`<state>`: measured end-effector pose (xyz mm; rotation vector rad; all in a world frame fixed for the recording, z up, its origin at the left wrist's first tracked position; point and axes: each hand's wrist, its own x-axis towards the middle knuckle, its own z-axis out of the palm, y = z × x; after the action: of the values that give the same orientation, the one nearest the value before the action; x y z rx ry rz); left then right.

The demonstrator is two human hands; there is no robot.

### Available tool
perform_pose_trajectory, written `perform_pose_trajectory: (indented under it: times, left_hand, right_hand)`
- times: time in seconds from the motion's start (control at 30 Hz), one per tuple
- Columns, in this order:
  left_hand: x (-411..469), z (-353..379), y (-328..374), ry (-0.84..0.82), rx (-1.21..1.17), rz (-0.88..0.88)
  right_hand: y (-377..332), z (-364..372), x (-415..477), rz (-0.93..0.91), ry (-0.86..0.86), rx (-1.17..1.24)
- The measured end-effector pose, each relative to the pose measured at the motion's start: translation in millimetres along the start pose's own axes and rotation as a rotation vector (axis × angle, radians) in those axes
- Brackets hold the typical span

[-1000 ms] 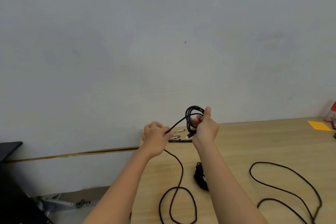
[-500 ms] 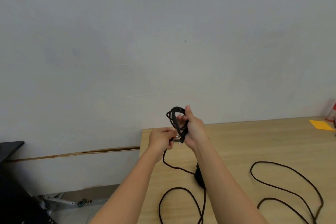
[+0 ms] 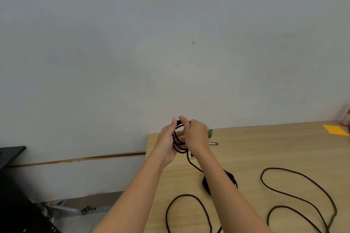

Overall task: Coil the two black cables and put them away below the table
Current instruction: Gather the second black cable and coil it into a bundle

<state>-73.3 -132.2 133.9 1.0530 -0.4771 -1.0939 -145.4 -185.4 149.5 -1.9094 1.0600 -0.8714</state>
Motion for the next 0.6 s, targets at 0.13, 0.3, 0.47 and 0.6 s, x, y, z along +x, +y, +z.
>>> perform_pose_trajectory:
  times: [0.13, 0.3, 0.47, 0.6]
  left_hand:
    - [-2.1, -0.3, 5.8, 0.006, -0.073, 0.028]
    - [-4.0, 1.4, 8.9, 0.054, -0.033, 0.153]
    - [-3.6, 7.4, 9.3, 0.188, 0.027, 0.190]
    - [-2.6, 7.8, 8.0, 0.202, 0.019, 0.163]
  right_hand:
    - [10.9, 5.8, 3.1, 0.012, 0.083, -0.026]
    - [17.0, 9.0, 1.3, -0.001, 0.001, 0.206]
    - [16.9, 8.4, -0.7, -0.039, 0.086, 0.204]
    - [16.9, 6.9, -2.6, -0.088, 0.012, 0.136]
